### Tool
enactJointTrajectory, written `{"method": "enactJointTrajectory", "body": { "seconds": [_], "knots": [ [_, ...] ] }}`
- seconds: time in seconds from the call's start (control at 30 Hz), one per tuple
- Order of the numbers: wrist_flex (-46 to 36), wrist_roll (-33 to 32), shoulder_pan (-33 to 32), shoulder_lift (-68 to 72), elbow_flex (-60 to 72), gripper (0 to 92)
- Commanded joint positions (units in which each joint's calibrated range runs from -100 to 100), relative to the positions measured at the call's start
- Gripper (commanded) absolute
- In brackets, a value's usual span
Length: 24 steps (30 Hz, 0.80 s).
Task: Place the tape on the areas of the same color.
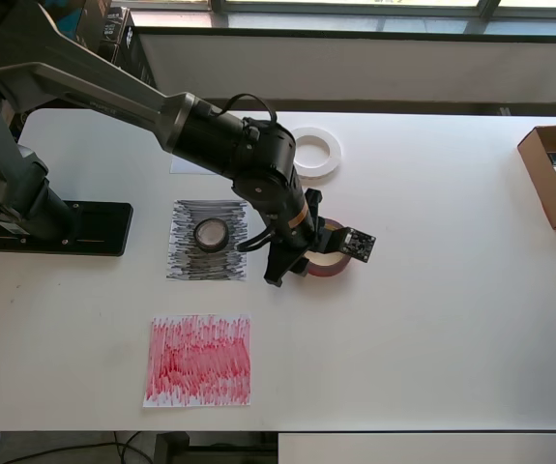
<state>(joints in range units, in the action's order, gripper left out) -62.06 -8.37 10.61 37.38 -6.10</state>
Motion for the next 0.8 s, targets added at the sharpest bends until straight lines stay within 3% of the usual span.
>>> {"method": "enactJointTrajectory", "body": {
  "seconds": [0.0, 0.77],
  "knots": [
    [0.5, -1.0, -0.2, 1.0, -0.4, 52.0],
    [-2.6, -2.8, -0.5, 12.8, 11.9, 51.9]
  ]
}}
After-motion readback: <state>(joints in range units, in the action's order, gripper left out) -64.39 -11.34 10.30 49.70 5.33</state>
